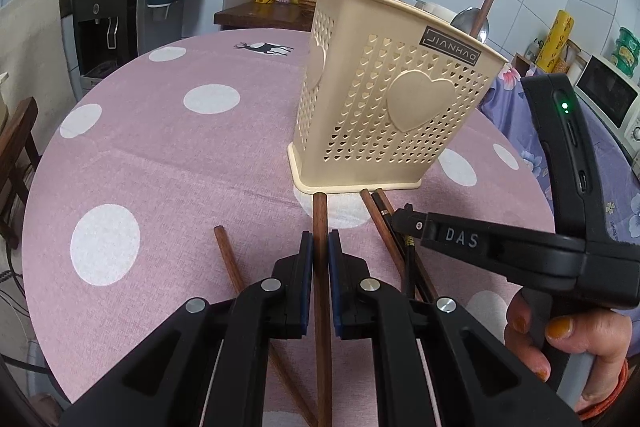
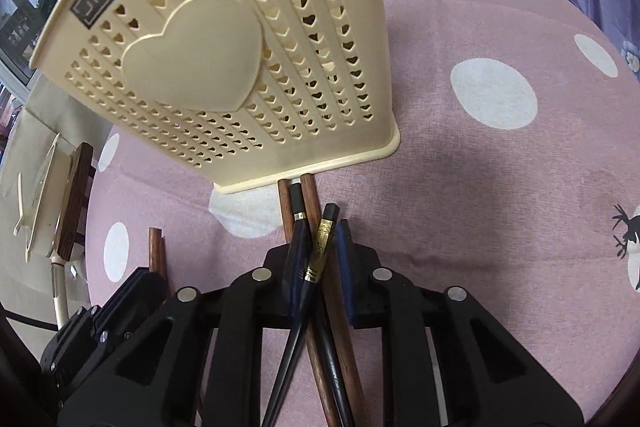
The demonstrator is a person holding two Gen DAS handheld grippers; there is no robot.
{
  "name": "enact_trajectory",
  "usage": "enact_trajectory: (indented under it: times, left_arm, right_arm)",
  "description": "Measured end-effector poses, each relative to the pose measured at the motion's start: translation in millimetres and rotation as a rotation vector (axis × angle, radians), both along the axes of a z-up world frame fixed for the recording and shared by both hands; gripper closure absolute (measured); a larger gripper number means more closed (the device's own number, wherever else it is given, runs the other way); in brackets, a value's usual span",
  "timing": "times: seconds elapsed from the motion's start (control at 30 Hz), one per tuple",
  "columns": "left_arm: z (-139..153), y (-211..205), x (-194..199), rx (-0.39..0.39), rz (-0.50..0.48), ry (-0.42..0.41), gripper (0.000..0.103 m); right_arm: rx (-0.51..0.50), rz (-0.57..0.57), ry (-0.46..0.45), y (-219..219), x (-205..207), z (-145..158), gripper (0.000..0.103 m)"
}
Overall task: Organize utensils
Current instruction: 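Lower the left tool onto a brown wooden chopstick and close on it, then close the right tool on another brown chopstick while the left tool lifts its chopstick, then carry both held chopsticks up over the beige holder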
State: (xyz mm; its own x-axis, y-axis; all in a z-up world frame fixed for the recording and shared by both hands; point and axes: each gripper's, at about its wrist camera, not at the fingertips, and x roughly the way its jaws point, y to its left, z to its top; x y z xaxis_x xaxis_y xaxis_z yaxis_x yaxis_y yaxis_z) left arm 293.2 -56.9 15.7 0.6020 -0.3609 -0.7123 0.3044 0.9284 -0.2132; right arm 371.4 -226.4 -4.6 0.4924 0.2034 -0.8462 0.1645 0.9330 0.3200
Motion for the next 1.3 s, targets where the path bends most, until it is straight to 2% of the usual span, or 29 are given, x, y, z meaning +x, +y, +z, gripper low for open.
enact_trajectory:
  times: [0.27,0.53,0.77,1.0,1.13,1.3]
  left_arm:
    - [-1,1,0,-0.010,0.000,0.004,0.094]
    - [14,7,-7,-0.045,-0.002,-0.030,0.094]
    - [48,14,-22,-0.099,-0.011,-0.118,0.094]
    - [90,24,-40,-0.170,-0.038,-0.200,0.095]
    - [108,23,-44,-0.166,-0.038,-0.251,0.095]
    - [115,19,-43,-0.152,-0.041,-0.270,0.095]
  right_arm:
    - [0.042,-0.019,-0.002,-4,0,2,0.091]
    - [0.111,-0.004,-0.073,-19,-14,25,0.093]
    - [0.143,0.060,-0.212,-22,-41,76,0.095]
    - [0.119,0.144,-0.367,-22,-77,137,0.095]
    - [0.077,0.173,-0.445,-16,-95,164,0.095]
    - [0.001,0.186,-0.495,-8,-105,178,0.095]
